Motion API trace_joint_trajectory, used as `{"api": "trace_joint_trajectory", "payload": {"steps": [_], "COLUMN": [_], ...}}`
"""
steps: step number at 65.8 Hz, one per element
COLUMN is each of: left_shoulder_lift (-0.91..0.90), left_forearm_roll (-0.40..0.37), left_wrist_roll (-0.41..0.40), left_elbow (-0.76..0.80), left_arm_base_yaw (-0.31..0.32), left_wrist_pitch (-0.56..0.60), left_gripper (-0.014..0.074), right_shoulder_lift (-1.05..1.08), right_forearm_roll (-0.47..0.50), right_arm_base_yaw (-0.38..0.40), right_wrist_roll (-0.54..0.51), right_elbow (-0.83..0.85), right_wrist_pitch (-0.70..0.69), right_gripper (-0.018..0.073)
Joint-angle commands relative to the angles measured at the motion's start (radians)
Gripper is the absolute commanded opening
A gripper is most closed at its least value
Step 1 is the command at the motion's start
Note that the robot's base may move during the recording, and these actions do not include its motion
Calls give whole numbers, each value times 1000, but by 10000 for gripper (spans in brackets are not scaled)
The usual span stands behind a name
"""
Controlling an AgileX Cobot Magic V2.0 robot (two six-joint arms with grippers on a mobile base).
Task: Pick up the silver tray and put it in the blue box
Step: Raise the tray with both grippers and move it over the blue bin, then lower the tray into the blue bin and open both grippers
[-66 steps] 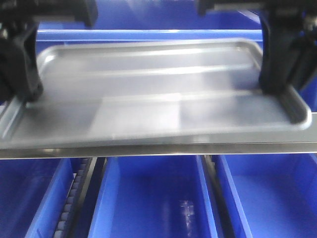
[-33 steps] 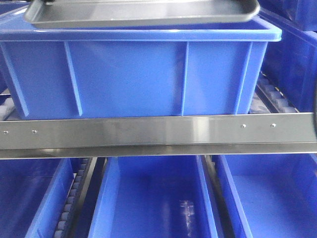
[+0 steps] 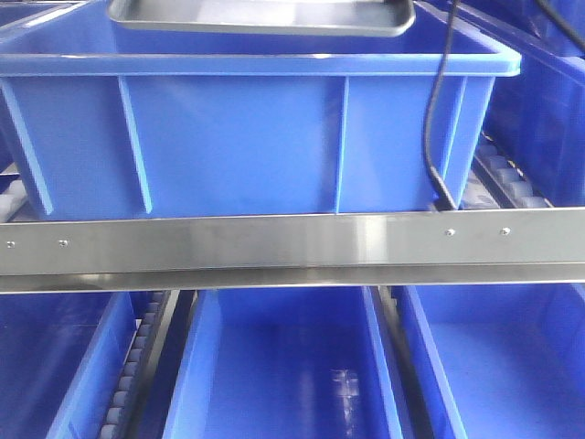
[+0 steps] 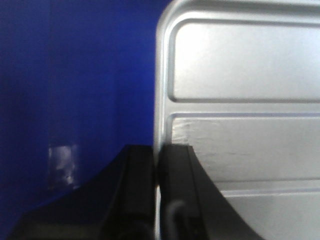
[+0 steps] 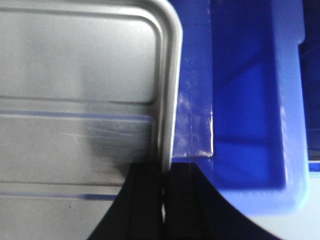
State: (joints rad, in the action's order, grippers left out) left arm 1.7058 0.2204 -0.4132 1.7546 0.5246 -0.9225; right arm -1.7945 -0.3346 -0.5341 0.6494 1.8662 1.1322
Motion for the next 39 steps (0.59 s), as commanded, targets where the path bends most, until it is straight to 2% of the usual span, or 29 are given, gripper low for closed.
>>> {"api": "trace_joint_trajectory", "payload": {"steps": [1,8,12,39], "left_shoulder_lift": [5,52,75,112], "left_forearm_roll": [-215,-272,-287,-267], "left_wrist_roll": [39,103,105,105], "left_elbow": [94,141,159,161], "left_arm_base_yaw": [10,-16,-27,-39], "left_wrist_pitch": [186,184,177,199], "left_gripper": [-3,-3,-3,-7], "right_shoulder_lift": [7,-26,-37,-57], "right_forearm_roll": [127,128,129,129], "right_arm_base_yaw": [-11,9,17,58], "right_wrist_roll": [-30,-38,-48,-48], "right_elbow": [88,119,121,121], "right_wrist_pitch": [-216,-233,-251,-382], "right_gripper": [56,56,56,56]}}
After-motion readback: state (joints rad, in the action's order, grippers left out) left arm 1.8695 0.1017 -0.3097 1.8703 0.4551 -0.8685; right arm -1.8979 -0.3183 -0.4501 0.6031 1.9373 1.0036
